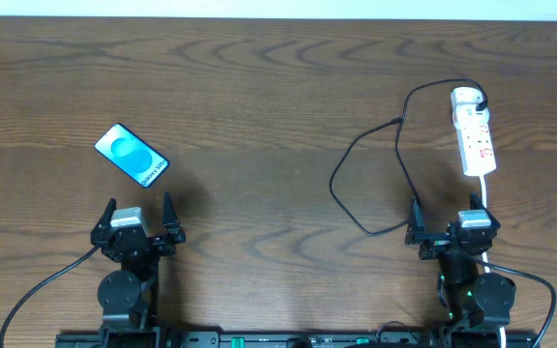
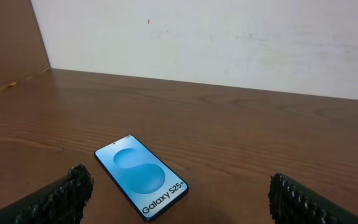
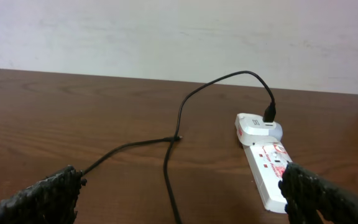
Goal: Plug charger to phone and switch on socket
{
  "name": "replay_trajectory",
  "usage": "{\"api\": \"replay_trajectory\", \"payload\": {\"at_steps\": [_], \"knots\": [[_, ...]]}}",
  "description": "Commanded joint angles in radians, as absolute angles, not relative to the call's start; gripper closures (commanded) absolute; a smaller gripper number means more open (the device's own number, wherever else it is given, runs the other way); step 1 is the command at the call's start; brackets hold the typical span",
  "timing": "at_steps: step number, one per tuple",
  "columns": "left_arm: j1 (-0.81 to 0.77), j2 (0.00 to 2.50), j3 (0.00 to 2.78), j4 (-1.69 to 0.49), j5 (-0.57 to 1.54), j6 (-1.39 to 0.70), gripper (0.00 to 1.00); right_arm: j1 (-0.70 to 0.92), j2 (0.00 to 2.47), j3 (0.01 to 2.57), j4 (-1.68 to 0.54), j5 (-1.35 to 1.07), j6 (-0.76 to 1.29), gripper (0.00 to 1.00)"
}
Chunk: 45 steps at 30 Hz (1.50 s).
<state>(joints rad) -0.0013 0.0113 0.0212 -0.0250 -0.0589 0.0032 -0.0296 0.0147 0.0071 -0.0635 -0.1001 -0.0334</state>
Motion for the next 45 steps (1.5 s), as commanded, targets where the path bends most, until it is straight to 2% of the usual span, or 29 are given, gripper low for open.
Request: {"api": "replay_trajectory", "payload": {"at_steps": [1, 20, 28, 37, 45], "knots": [[-0.004, 0.01, 0.004, -0.063, -0.094, 0.003, 0.07, -0.032, 0.007, 0.006, -0.068, -0.092, -0.023, 0.01], [-0.004, 0.01, 0.007, -0.045, -0.063, 0.002, 0.07, -0.032, 0.007, 0.006, -0.068, -0.092, -0.023, 0.01], [-0.004, 0.025, 0.135, -0.044, -0.065, -0.014, 0.07, -0.032, 0.007, 0.006, -0.068, -0.092, -0.023, 0.01], [-0.004, 0.311, 0.417, -0.112, -0.064, -0.017, 0.07, -0.032, 0.007, 0.006, -0.068, -0.092, -0.023, 0.01], [-0.004, 0.652, 0.804, -0.406, -0.11, -0.099, 0.07, -0.032, 0.007, 0.006, -0.068, -0.092, -0.023, 0.01]]}}
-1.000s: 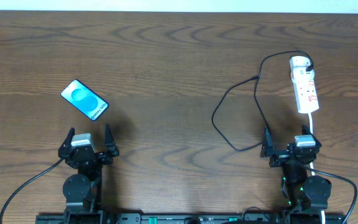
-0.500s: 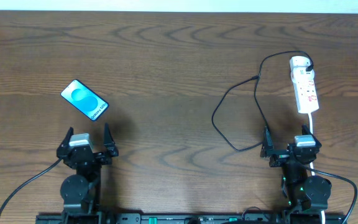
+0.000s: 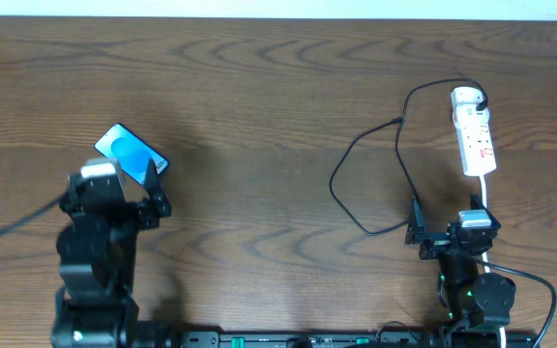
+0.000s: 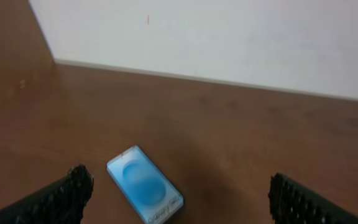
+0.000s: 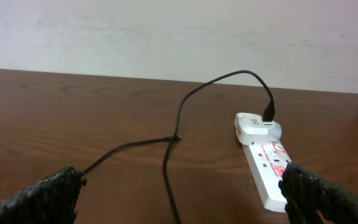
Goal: Plug charger to phone and switch on socket
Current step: 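Move the left gripper over the blue phone and lower it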
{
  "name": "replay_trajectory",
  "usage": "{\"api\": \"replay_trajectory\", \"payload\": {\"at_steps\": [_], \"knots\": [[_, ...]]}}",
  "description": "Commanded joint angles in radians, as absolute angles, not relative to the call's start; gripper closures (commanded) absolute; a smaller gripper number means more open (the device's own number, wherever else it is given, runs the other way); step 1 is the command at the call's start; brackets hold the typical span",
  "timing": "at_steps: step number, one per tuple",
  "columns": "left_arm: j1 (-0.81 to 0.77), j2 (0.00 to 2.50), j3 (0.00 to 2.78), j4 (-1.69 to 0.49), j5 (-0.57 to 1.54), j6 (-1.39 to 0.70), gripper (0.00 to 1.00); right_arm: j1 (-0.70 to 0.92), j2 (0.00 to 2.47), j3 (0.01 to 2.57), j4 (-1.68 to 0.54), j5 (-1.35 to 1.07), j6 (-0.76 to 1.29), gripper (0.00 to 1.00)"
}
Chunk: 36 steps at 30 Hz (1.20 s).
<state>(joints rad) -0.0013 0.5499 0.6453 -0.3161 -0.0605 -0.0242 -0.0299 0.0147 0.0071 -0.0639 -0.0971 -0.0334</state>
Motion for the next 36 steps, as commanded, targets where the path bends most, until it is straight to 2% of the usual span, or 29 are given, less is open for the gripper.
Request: {"api": "replay_trajectory", "payload": {"at_steps": [1, 9, 12, 21, 27, 30, 32, 36], "knots": [[-0.004, 0.694, 0.863, -0.455, -0.125, -0.115, 0.07, -0.032, 0.007, 0.006, -0.068, -0.092, -0.023, 0.01], [-0.004, 0.975, 1.272, -0.741, -0.083, -0.113, 0.07, -0.032, 0.007, 0.006, -0.068, -0.092, -0.023, 0.01], [-0.004, 0.996, 1.296, -0.793, 0.006, -0.113, 0.07, -0.032, 0.007, 0.006, -0.068, -0.092, -0.023, 0.01], [-0.004, 1.0, 1.296, -0.803, 0.043, -0.119, 0.07, -0.032, 0.007, 0.006, -0.068, -0.092, -0.023, 0.01], [-0.003, 1.091, 1.314, -0.803, -0.231, -0.325, 0.07, -0.032, 0.007, 0.006, -0.068, -0.092, -0.023, 0.01], [0.004, 1.183, 1.341, -0.807, -0.237, -0.372, 0.07, -0.032, 0.007, 0.006, -0.068, -0.092, -0.023, 0.01], [0.033, 1.267, 1.365, -0.817, -0.236, -0.48, 0.07, -0.032, 0.007, 0.006, -0.068, -0.092, -0.023, 0.01], [0.127, 1.379, 1.377, -0.823, -0.126, -0.556, 0.07, -0.032, 0.007, 0.006, -0.068, -0.092, -0.023, 0.01]]}}
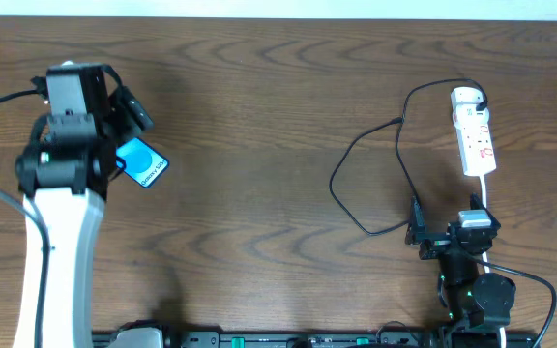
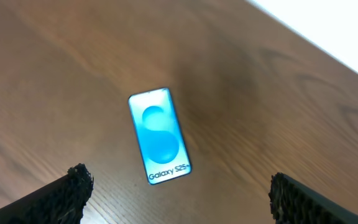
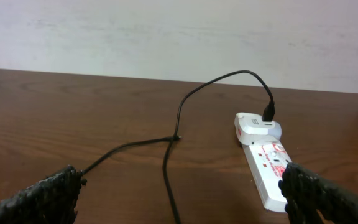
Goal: Plug charger to phone and switch on socket
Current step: 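Move the left gripper over the blue phone and lower it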
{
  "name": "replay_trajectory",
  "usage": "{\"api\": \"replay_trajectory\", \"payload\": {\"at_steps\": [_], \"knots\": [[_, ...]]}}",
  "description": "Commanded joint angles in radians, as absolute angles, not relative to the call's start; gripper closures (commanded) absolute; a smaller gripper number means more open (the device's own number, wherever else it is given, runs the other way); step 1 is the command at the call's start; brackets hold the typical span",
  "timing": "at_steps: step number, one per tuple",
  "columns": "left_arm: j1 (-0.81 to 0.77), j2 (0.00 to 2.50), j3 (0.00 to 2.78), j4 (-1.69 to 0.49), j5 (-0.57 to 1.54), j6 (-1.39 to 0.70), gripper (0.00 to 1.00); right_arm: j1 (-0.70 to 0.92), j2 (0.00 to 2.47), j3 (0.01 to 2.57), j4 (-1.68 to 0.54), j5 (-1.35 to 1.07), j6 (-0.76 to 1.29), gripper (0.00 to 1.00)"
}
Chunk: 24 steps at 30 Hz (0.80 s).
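The blue-screened phone (image 1: 144, 164) lies flat at the table's left; in the left wrist view the phone (image 2: 160, 136) reads "Galaxy S25+" at its near end. My left gripper (image 1: 124, 130) hangs open above it (image 2: 179, 186), looking down on it, and holds nothing. The white power strip (image 1: 476, 143) lies at the right with a white charger (image 1: 465, 97) plugged into its far end. Its black cable (image 1: 341, 188) loops over the table. My right gripper (image 1: 450, 235) stands open near the strip's front end (image 3: 179, 193), empty.
The white strip (image 3: 267, 176) and black cable (image 3: 182, 112) lie ahead of the right fingers (image 3: 48, 193). A pale wall (image 3: 166, 31) closes off the table's far edge. Bare brown wood (image 1: 259, 145) lies between phone and cable.
My left arm has reached further out and risen, and its gripper now looks steeply down on the phone instead of across it. The phone, the cable and the right arm have not moved.
Both grippers rested open at the table's front edge, with the phone ahead of the left one. Then the left arm had lifted and stood closer to the phone. Now it hangs above the phone, still open. The right arm stayed still throughout.
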<state>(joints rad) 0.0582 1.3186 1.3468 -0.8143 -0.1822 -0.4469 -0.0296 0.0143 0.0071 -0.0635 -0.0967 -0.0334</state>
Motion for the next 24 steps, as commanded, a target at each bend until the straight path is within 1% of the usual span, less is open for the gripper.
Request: {"api": "replay_trajectory", "payload": {"at_steps": [1, 2, 4, 7, 13, 14, 16, 22, 24], "knots": [[0.154, 1.4, 1.377, -0.823, -0.086, -0.556, 0.07, -0.032, 0.007, 0.006, -0.068, -0.092, -0.023, 0.01], [0.199, 1.433, 1.377, -0.822, -0.024, -0.565, 0.07, -0.032, 0.007, 0.006, -0.068, -0.092, -0.023, 0.01], [0.245, 1.475, 1.377, -0.821, 0.03, -0.585, 0.07, -0.032, 0.007, 0.006, -0.068, -0.092, -0.023, 0.01], [0.277, 1.53, 1.377, -0.826, 0.065, -0.586, 0.0, -0.032, 0.007, 0.006, -0.068, -0.092, -0.023, 0.01], [0.28, 1.619, 1.377, -0.83, 0.065, -0.689, 0.0, -0.032, 0.007, 0.006, -0.068, -0.092, -0.023, 0.01], [0.28, 1.632, 1.377, -0.821, 0.072, -0.693, 0.02, -0.032, 0.007, 0.006, -0.068, -0.092, -0.023, 0.01], [0.28, 1.648, 1.377, -0.806, 0.091, -0.657, 0.02, -0.032, 0.007, 0.006, -0.068, -0.092, -0.023, 0.01], [0.279, 1.654, 1.394, -0.802, 0.09, -0.637, 0.02, -0.032, 0.007, 0.006, -0.068, -0.092, -0.023, 0.01], [0.276, 1.657, 1.423, -0.805, 0.089, -0.579, 0.02, -0.032, 0.007, 0.006, -0.068, -0.092, -0.024, 0.01]]}}
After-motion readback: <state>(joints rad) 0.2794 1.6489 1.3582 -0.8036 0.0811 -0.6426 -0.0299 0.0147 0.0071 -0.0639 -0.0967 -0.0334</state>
